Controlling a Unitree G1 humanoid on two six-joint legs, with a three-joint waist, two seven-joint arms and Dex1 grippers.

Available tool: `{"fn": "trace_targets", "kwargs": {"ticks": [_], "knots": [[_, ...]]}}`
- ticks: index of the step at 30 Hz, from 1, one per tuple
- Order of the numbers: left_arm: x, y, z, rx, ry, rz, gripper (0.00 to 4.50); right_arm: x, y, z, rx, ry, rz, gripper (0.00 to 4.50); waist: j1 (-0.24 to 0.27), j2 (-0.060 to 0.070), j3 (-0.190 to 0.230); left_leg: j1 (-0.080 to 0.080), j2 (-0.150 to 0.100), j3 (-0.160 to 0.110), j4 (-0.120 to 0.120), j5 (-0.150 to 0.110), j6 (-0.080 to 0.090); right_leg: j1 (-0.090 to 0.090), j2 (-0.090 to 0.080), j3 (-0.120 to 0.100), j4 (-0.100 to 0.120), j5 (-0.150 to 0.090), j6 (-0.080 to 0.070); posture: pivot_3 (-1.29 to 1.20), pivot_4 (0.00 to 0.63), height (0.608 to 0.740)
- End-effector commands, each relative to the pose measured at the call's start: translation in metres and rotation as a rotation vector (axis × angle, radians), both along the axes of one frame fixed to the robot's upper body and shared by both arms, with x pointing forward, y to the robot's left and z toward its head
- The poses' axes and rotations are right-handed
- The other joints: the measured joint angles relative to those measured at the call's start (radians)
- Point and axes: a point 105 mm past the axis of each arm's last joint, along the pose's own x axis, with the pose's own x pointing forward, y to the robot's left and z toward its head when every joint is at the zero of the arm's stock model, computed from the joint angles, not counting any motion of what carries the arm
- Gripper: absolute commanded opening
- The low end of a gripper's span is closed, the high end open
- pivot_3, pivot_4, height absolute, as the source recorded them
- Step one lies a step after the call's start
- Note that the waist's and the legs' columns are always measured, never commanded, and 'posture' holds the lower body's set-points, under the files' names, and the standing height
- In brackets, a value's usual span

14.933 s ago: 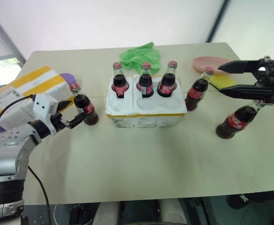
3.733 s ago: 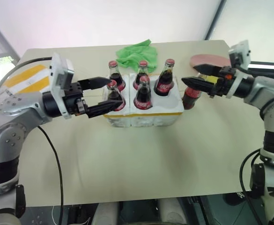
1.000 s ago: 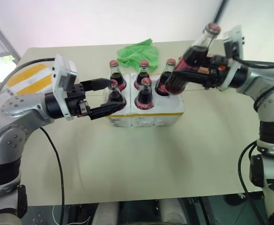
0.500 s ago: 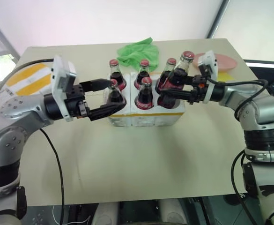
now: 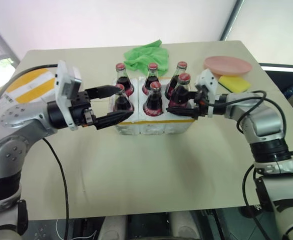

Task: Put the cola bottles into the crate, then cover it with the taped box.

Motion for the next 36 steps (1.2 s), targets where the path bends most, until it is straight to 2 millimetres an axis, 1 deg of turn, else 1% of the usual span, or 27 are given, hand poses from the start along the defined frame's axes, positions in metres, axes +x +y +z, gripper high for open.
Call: {"fn": "trace_targets", "kwargs": {"ticks": [1,5,7,12,15,16,18,22,25,27,29,30,31,33,34,36], "knots": [[-0.007,0.001,0.012,0.010,-0.065,0.003,4.50,-0.001,0.004,0.017,0.015,-0.074,0.021,4.46,0.000,0.000,0.000,0.000,0.000,0.000,0.000,0.000,0.000,0.000,0.000,0.000,0.000,0.000,0.000,0.00,0.150,0.740],[-0.008,0.001,0.011,0.008,-0.063,0.011,4.50,-0.001,0.005,0.016,0.008,-0.080,0.018,4.46,0.000,0.000,0.000,0.000,0.000,0.000,0.002,0.000,0.000,0.000,0.000,0.000,0.001,0.000,0.000,0.00,0.150,0.740],[-0.008,0.003,0.010,0.007,-0.063,0.020,4.50,-0.002,0.004,0.019,0.015,-0.085,0.025,4.46,0.000,0.000,0.000,0.000,0.000,0.000,0.003,0.000,0.000,0.001,0.000,0.000,0.001,0.001,-0.001,0.00,0.150,0.740],[-0.007,0.009,0.012,0.001,-0.077,0.068,4.50,-0.010,-0.002,0.040,0.070,-0.124,0.067,4.46,0.000,0.000,0.000,0.000,0.000,0.000,0.007,0.000,0.000,0.002,0.000,0.000,0.002,0.001,-0.001,0.00,0.150,0.740],[-0.007,0.016,0.016,0.010,-0.107,0.122,4.50,-0.012,-0.017,0.058,0.086,-0.155,0.061,4.46,0.001,0.000,0.000,-0.001,0.000,0.000,0.010,0.000,0.000,0.003,0.000,0.000,0.002,0.002,-0.001,0.00,0.150,0.740],[-0.008,0.020,0.018,0.012,-0.122,0.151,4.50,-0.014,-0.025,0.064,0.077,-0.168,0.060,4.46,0.001,0.000,0.000,0.000,0.000,0.000,0.010,0.000,0.000,0.003,0.000,0.000,0.002,0.002,-0.001,0.00,0.150,0.740],[-0.009,0.026,0.023,0.010,-0.142,0.190,4.50,-0.017,-0.035,0.070,0.059,-0.188,0.055,4.46,0.003,-0.001,0.000,0.000,0.000,0.000,0.011,0.000,0.000,0.004,0.001,0.000,0.002,0.003,-0.002,0.00,0.150,0.740],[-0.015,0.039,0.029,0.013,-0.173,0.276,4.50,-0.020,-0.066,0.089,0.045,-0.213,0.012,4.46,0.002,-0.001,0.000,0.000,0.000,0.000,0.011,0.000,0.000,0.004,0.001,0.000,0.001,0.003,-0.002,0.00,0.150,0.740],[-0.018,0.050,0.035,-0.001,-0.195,0.364,4.50,-0.023,-0.082,0.105,0.046,-0.239,-0.007,4.46,-0.001,-0.001,0.000,0.000,0.001,0.000,0.011,0.000,0.000,0.004,0.000,0.000,0.001,0.003,-0.002,0.00,0.150,0.740],[-0.019,0.059,0.039,-0.022,-0.209,0.440,4.50,-0.026,-0.089,0.119,0.097,-0.244,-0.007,4.46,-0.002,-0.001,0.000,0.000,0.001,0.001,0.010,0.000,0.000,0.004,0.001,0.000,0.001,0.003,-0.002,0.00,0.150,0.740],[-0.018,0.072,0.041,-0.032,-0.222,0.546,4.50,-0.036,-0.089,0.133,0.168,-0.239,0.040,4.46,-0.002,-0.001,0.000,0.000,0.002,0.001,0.010,0.000,0.000,0.004,0.001,0.000,0.001,0.003,-0.002,0.00,0.150,0.740],[-0.018,0.076,0.041,-0.033,-0.224,0.586,4.50,-0.040,-0.088,0.136,0.188,-0.235,0.061,4.46,0.000,-0.001,0.000,0.000,0.002,0.001,0.010,0.000,0.000,0.004,0.002,0.000,0.001,0.003,-0.003,0.00,0.150,0.740],[-0.018,0.090,0.042,-0.045,-0.235,0.686,4.50,-0.051,-0.081,0.142,0.228,-0.224,0.130,4.46,0.000,-0.001,0.000,0.000,0.002,0.000,0.010,0.000,0.000,0.004,0.002,0.000,0.001,0.003,-0.003,0.00,0.150,0.740],[-0.022,0.126,0.049,-0.111,-0.269,0.928,4.50,-0.070,-0.066,0.148,0.285,-0.192,0.250,4.46,-0.002,0.000,0.000,0.000,0.002,0.001,0.010,0.000,0.000,0.004,0.002,0.000,0.001,0.003,-0.003,0.00,0.150,0.740],[-0.027,0.141,0.052,-0.161,-0.274,1.019,4.50,-0.075,-0.060,0.146,0.282,-0.185,0.279,4.46,-0.002,0.000,0.000,0.000,0.002,0.001,0.010,0.000,0.000,0.003,0.002,0.001,0.001,0.003,-0.003,0.00,0.150,0.740],[-0.039,0.170,0.054,-0.289,-0.276,1.182,4.50,-0.076,-0.051,0.136,0.252,-0.160,0.294,4.46,0.000,-0.002,-0.001,0.000,0.003,0.000,0.010,0.000,0.001,0.003,0.003,0.000,0.001,0.003,-0.002,0.00,0.150,0.740]]}}
